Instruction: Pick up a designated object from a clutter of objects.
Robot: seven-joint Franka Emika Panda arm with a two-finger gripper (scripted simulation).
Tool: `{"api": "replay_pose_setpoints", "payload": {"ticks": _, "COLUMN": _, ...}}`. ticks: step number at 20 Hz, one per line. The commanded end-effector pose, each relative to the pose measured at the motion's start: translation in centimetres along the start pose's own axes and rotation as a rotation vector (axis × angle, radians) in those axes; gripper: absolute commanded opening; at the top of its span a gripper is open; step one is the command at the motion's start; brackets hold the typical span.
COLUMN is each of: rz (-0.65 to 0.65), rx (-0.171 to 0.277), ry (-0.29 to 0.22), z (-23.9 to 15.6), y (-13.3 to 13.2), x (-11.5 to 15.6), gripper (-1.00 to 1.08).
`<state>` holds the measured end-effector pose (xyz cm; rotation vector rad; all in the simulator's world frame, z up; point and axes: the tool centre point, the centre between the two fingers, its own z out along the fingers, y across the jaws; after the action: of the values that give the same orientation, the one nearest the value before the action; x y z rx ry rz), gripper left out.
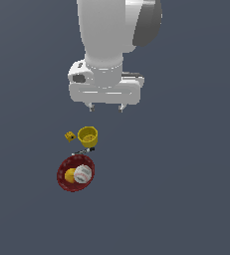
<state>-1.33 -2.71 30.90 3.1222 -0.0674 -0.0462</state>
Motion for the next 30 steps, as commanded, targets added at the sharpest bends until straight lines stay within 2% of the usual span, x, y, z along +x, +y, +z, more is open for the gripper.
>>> {"api": "replay_pose_setpoints", "payload": {"ticks": 1, "rz": 0.012, "rx": 0.001, "ry": -0.005, "z": 0.0, "y": 0.3, "x": -0.1, "gripper": 1.00}}
{"api": "replay_pose_setpoints", "payload": {"ticks": 7, "rz": 0.024, "rx": 0.004, "ry": -0.003, "z": 0.5, "y": 0.6, "x": 0.0, "gripper": 1.00}}
{"api": "replay_pose_setpoints", "payload": {"ticks": 15, "rz": 0.129, "rx": 0.028, "ry": -0.002, "z": 4.3, "y": 3.5, "x": 0.4, "gripper": 1.00}}
{"api": "replay_pose_setpoints", "payload": {"ticks": 23, "rz": 0.337, "rx": 0.056, "ry": 0.004, "z": 11.2, "y": 9.3, "x": -0.2, "gripper": 1.00}}
{"api": "replay_pose_setpoints", "payload": {"ticks": 30, "rz": 0.555, "rx": 0.059, "ry": 0.011, "z": 17.8, "y": 15.2, "x": -2.6, "gripper": 1.00}}
